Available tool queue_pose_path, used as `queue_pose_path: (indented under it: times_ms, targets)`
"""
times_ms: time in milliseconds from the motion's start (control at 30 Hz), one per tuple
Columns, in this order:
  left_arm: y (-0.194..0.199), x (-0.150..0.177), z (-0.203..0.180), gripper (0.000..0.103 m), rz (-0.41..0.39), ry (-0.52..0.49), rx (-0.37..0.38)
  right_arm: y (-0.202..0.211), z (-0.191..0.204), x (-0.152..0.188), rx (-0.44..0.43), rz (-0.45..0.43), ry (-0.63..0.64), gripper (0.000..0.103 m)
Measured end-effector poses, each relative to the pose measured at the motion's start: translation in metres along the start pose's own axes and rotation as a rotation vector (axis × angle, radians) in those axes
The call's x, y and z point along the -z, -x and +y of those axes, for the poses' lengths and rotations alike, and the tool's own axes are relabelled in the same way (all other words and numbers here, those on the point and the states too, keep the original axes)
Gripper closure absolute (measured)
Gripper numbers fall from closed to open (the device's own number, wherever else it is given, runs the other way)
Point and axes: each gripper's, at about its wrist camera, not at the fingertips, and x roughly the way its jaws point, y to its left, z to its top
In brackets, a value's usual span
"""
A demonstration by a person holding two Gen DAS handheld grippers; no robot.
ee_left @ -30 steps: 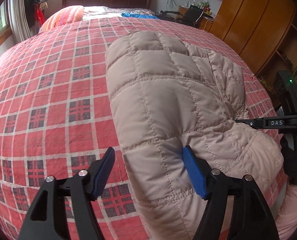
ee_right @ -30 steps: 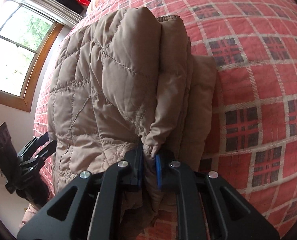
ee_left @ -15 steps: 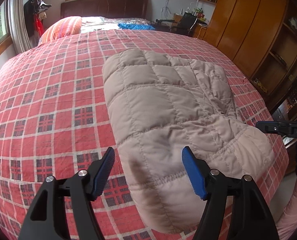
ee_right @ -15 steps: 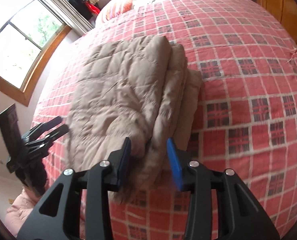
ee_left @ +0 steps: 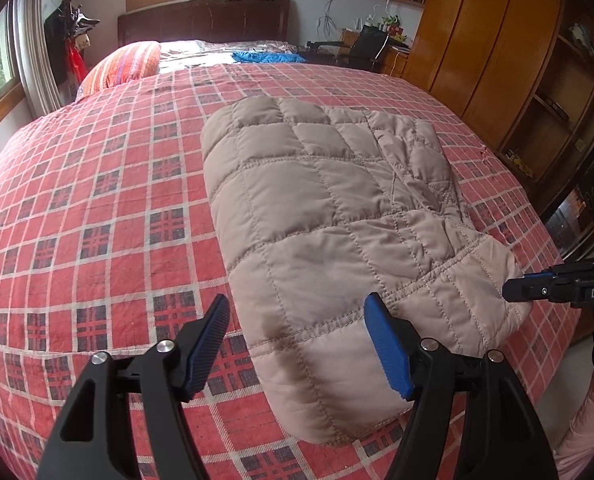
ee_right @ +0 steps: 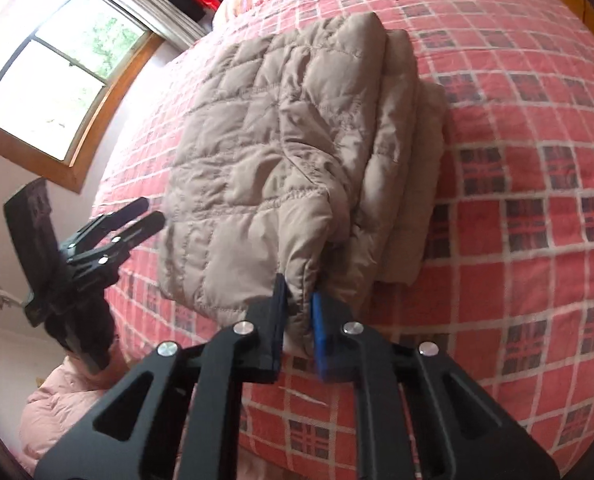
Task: Fold large clothes
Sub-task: 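Grasp the folded coat bundle's edge with the right tool while the left tool grips it too, then lift the coat bundle with both tools and fold it over onto itself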
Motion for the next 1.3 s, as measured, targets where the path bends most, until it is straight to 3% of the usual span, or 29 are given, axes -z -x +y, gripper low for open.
queue_pose_path:
  times_ms: [200,600,833,967,1033,1100,1133,1200,1300]
  targets:
    - [-0.013,0.011,0.011,0.033,0.039,0.028,0.005,-0.015,-0.006,0.015,-0.003,0.007,-0.033,0.095]
    - [-0.037,0.022,0.018,0.022,0.064,0.044,0.012,-0.062,-0.027,0.018,-0.017,0.047,-0.084,0.095]
    - [-0.041,0.023,0.024,0.021,0.069,0.07,0.046,-0.063,-0.028,0.02,-0.012,0.044,-0.082,0.096]
    - [-0.033,0.021,0.033,0.021,0.077,0.102,0.092,-0.051,-0.021,0.017,-0.005,0.019,-0.05,0.09]
    - [-0.027,0.019,0.041,0.022,0.071,0.127,0.102,-0.04,-0.016,0.018,-0.017,-0.009,-0.039,0.077]
    - [-0.021,0.017,0.051,0.022,0.057,0.153,0.11,-0.025,-0.012,0.016,-0.038,-0.052,-0.033,0.039]
    - [-0.019,0.014,0.057,0.022,0.052,0.167,0.12,-0.017,-0.01,0.015,-0.029,-0.08,-0.026,0.034]
    - [-0.017,0.009,0.067,0.022,0.047,0.191,0.127,-0.001,-0.008,0.009,-0.002,-0.135,-0.004,0.032]
    - [-0.021,-0.001,0.078,0.022,0.054,0.216,0.141,0.006,-0.014,-0.004,-0.032,-0.145,-0.015,0.025]
